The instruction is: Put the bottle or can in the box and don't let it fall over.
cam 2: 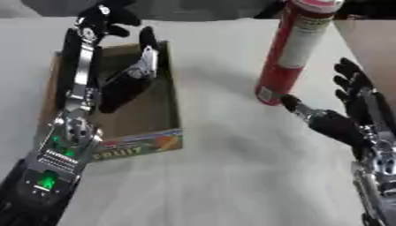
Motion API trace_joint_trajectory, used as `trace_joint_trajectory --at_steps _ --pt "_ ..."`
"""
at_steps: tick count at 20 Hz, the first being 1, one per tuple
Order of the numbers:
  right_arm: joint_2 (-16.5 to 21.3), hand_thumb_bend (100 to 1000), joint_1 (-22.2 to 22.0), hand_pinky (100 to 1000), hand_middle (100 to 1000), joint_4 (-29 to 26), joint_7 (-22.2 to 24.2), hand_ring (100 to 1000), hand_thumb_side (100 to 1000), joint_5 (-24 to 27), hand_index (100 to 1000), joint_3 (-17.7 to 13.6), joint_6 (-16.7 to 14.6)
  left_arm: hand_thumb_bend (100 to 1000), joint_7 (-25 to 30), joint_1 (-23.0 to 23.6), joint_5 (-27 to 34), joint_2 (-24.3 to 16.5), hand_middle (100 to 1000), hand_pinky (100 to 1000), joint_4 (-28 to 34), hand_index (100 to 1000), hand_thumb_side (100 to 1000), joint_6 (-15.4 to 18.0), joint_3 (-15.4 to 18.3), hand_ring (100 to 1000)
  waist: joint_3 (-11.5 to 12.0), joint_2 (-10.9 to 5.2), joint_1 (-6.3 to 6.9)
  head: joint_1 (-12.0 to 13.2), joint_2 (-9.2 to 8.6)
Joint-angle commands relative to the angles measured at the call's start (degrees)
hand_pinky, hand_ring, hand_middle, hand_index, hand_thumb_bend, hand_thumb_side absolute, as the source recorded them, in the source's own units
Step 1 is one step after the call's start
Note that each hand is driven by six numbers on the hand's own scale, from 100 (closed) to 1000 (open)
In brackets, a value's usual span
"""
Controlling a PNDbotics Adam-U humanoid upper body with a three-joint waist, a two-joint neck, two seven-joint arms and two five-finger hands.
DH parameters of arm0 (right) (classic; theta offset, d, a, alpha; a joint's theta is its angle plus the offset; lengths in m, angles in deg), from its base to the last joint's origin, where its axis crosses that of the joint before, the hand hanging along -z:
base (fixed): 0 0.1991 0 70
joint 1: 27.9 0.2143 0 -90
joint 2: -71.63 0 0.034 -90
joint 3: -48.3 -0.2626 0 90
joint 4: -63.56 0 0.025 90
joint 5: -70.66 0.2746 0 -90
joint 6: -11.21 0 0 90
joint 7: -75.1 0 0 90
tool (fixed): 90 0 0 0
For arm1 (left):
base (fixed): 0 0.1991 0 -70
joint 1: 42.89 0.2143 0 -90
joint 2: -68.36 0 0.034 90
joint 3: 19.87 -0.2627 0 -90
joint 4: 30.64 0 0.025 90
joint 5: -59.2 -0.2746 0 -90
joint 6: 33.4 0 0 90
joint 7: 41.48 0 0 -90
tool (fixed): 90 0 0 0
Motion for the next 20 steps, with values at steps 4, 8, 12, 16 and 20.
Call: trace_joint_trajectory --at_steps 4,8,12,16,20 --pt "2.1 656 1.0 1000 960 -1.3 0.4 1000 295 1.1 1000 0.2 1.0 100 1.0 -0.3 -5.0 -0.3 438 550 1.6 874 322 -1.3 0.8 570 0.4 -0.81 -0.12 -0.8 -0.90" --pt "2.2 637 1.5 1000 959 -1.3 -0.6 1000 319 1.5 1000 0.4 2.0 100 3.7 0.0 -12.1 -0.3 433 551 2.5 876 326 -2.9 1.4 565 0.9 -0.80 -0.07 -1.3 -1.00" --pt "2.7 627 2.2 1000 962 -1.3 -1.4 1000 359 1.6 1000 0.3 2.6 100 4.5 0.0 -13.1 0.1 421 558 2.5 875 350 -4.0 2.0 569 0.9 -0.75 -0.23 -1.4 -1.12" --pt "3.7 638 2.7 1000 964 -1.2 -1.3 1000 364 1.6 1000 0.5 3.4 100 4.2 0.0 -12.5 0.4 414 578 1.6 883 363 -4.5 2.4 585 1.1 -0.58 -0.31 -1.5 -1.16" --pt "4.7 639 3.6 1000 966 -0.3 -0.4 1000 353 2.3 1000 0.7 4.2 100 3.4 -0.2 -11.2 0.7 404 586 0.3 883 380 -5.0 2.9 597 1.3 -0.41 -0.39 -1.6 -1.37"
